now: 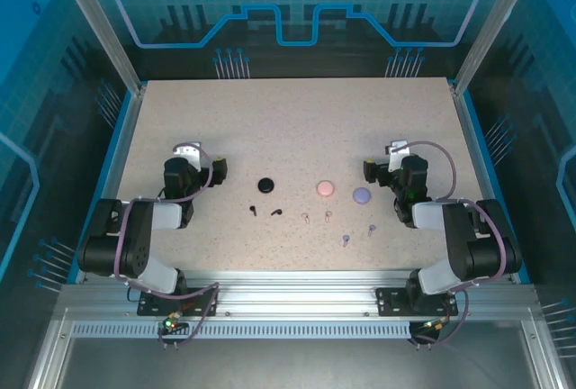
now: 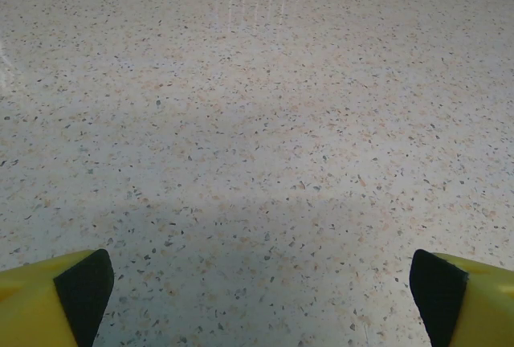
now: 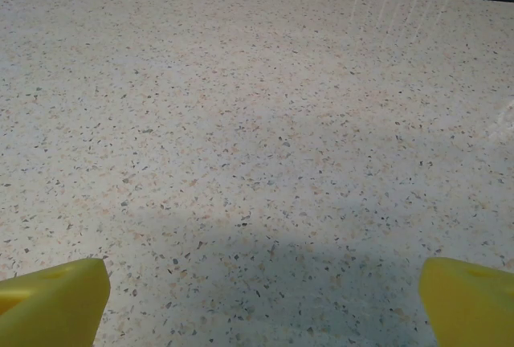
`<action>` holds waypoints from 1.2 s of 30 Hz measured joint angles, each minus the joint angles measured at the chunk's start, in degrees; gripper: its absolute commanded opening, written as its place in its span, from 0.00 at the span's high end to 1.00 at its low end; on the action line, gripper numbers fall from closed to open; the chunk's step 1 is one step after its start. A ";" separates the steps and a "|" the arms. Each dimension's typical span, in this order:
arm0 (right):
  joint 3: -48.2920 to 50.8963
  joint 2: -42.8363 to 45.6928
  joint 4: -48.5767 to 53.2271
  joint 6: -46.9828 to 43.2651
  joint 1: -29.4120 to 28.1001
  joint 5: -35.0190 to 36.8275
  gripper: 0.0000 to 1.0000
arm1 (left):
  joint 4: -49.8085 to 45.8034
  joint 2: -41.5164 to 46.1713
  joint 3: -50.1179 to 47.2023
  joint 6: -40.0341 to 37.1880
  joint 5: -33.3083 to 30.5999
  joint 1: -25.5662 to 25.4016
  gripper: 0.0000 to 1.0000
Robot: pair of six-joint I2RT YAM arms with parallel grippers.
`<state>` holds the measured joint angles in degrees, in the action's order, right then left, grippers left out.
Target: Insert the wireless bluetooth earbuds into the charging case
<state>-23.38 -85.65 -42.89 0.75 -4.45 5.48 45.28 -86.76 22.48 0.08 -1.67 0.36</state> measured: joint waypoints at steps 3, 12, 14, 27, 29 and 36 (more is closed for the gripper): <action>0.00 0.00 0.00 0.00 0.00 0.00 0.00 | -0.02 0.00 0.00 0.00 0.00 0.00 0.01; 0.00 0.00 -0.02 0.00 0.00 0.00 0.00 | -0.02 0.00 0.00 0.00 0.00 0.00 0.01; 0.00 0.00 -0.02 0.00 0.02 -0.04 0.00 | -0.02 0.00 0.00 0.00 0.00 0.00 0.01; 0.00 0.00 -0.02 0.07 1.11 -1.66 0.00 | -0.02 0.00 0.00 0.00 0.00 0.02 0.01; -0.22 0.52 1.36 0.52 1.14 -0.83 0.00 | -0.39 0.09 0.07 0.04 -0.20 0.00 0.01; -11.78 13.84 25.77 8.92 1.66 6.60 0.00 | -13.38 9.16 5.01 2.64 -5.90 0.00 0.01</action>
<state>-35.16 -71.81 -17.12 9.67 -2.79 12.08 31.90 -77.60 27.49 2.72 -7.57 0.36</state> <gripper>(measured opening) 0.998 0.987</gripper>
